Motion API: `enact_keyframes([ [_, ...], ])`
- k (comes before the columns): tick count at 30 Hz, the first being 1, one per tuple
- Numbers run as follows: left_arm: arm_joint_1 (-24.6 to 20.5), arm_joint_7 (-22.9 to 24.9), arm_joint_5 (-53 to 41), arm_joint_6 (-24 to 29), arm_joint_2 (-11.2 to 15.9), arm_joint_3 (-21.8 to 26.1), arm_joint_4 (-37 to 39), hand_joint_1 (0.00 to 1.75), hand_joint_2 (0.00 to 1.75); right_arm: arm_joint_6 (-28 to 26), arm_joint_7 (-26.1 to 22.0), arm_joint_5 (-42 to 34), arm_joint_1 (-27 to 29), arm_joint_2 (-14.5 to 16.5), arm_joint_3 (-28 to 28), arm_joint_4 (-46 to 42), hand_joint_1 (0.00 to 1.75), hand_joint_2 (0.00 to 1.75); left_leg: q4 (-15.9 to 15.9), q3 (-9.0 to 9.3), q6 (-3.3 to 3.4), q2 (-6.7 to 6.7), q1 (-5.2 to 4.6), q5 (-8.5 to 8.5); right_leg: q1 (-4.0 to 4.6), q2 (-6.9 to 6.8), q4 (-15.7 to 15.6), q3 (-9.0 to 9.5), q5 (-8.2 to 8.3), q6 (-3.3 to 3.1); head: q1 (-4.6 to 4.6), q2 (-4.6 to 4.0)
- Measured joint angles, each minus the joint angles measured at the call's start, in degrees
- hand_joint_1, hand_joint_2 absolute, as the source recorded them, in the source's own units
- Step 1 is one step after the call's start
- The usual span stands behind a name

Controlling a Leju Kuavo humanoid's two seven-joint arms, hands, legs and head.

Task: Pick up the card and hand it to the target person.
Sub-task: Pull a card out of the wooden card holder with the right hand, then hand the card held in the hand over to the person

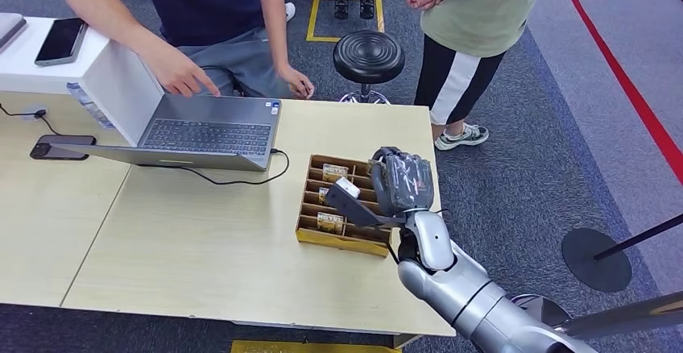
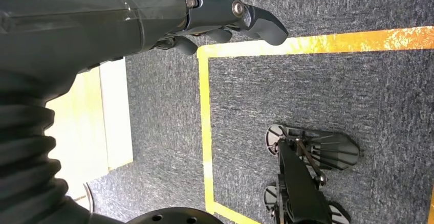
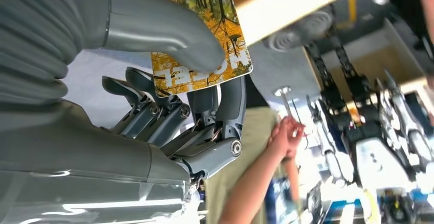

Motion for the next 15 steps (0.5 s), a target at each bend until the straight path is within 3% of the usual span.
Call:
enact_keyframes([
  [5,0.52,-0.49,0.71,0.42,0.0,0.0,0.0,0.0,1.75,-4.43,-6.19,-6.85,2.63,-0.58,-2.45,-8.17,1.75,1.75,0.0,0.0,0.0,0.0,0.0,-0.01,0.0,0.04,0.0,-0.02,0.0,0.0,-0.01,0.0],
  [15,0.94,-0.84,0.77,0.44,0.0,0.0,0.0,0.0,1.75,-4.92,-21.48,-22.28,8.59,-0.03,-8.43,-20.49,1.75,1.75,-0.01,0.0,-0.01,0.0,0.0,-0.01,0.0,0.03,0.0,-0.01,0.0,0.0,0.0,0.0],
])
